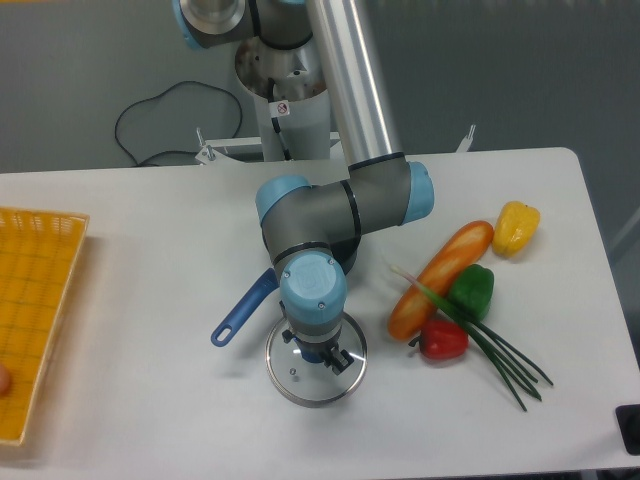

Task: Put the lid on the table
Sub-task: 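Set the glass lid flat on the table and release it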

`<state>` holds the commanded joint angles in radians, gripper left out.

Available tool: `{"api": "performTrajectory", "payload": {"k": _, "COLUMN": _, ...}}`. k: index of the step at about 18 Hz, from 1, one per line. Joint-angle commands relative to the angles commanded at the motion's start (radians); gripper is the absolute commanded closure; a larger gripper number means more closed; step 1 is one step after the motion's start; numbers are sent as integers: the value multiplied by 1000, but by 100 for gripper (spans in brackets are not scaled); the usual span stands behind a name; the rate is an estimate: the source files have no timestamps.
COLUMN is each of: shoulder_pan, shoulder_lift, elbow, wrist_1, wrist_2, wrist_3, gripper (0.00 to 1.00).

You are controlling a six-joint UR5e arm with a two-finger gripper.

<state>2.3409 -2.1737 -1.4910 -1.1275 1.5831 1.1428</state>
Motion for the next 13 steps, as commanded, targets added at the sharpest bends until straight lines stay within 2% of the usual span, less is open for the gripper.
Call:
{"api": "performTrajectory", "payload": {"k": 4, "shoulder_pan": 0, "shoulder_lift": 0, "elbow": 0, "wrist_1": 0, "wrist_2": 0, "wrist_3": 0, "gripper": 40}}
{"api": "performTrajectory", "payload": {"k": 7, "shoulder_pan": 0, "shoulder_lift": 0, "elbow": 0, "wrist_1": 0, "wrist_2": 0, "wrist_3": -2, "gripper": 33}}
{"api": "performTrajectory", "payload": {"k": 8, "shoulder_pan": 0, "shoulder_lift": 0, "elbow": 0, "wrist_1": 0, "wrist_2": 0, "wrist_3": 0, "gripper": 28}}
{"api": "performTrajectory", "payload": {"k": 13, "shoulder_pan": 0, "shoulder_lift": 0, "elbow": 0, "wrist_1": 0, "wrist_2": 0, "wrist_3": 0, "gripper": 21}}
